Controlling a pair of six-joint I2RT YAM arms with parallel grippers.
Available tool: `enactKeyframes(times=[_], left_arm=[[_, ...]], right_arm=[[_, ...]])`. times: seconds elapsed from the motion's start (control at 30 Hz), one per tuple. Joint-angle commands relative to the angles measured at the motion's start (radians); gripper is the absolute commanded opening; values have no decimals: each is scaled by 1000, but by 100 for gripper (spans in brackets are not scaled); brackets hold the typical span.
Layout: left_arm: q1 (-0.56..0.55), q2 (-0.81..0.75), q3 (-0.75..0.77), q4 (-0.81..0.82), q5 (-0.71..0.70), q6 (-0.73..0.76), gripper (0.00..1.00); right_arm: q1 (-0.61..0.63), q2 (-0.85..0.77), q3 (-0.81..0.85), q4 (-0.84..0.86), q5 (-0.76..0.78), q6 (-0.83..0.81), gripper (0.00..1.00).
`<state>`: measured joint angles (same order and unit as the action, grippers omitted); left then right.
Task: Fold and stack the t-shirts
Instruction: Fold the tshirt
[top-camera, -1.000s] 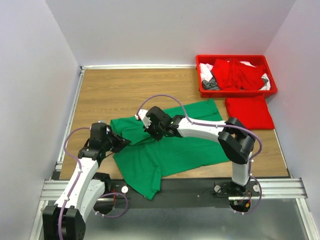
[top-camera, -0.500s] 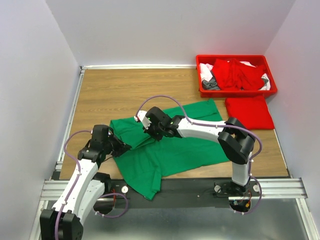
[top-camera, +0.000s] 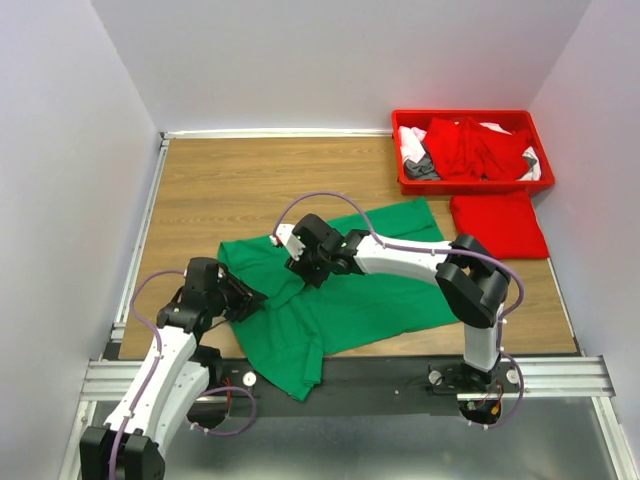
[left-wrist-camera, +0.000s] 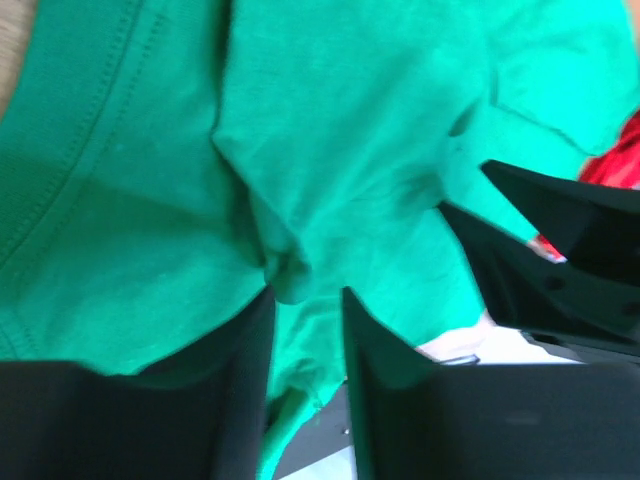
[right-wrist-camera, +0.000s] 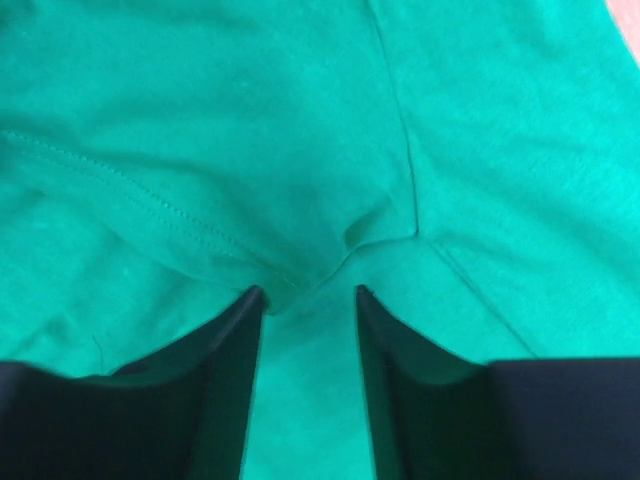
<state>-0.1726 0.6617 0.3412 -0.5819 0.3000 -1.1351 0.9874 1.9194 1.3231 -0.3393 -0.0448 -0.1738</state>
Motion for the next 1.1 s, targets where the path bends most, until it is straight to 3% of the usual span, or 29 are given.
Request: enactKeyframes(times=[0.0,0.17,0.33,0.47,0.6,0.73,1.07], left_arm=[[-5,-68,12,-19,31,-55,45],[-7,-109,131,-30,-57,-91,49],[-5,-2,188,85,-157,-52,39],[-4,162,200,262,-235,20,31],[57,413,239,369,-279,138,24],[189,551,248,476,-225,213,20],[223,815,358,507,-233,354,18]], right_arm=[[-3,-26,40,-56,-15,10,54],[-116,-112,28,-63,-44,94,57],[-419,-135,-2,-61,-121,243,53],[-630,-138,-28,-58,-165,376,49],[-807,-140,-77,11,-93,482,38],[-882,-120,-93,59,-102,542,35],[-941,-33,-206,158,-72,646,31]])
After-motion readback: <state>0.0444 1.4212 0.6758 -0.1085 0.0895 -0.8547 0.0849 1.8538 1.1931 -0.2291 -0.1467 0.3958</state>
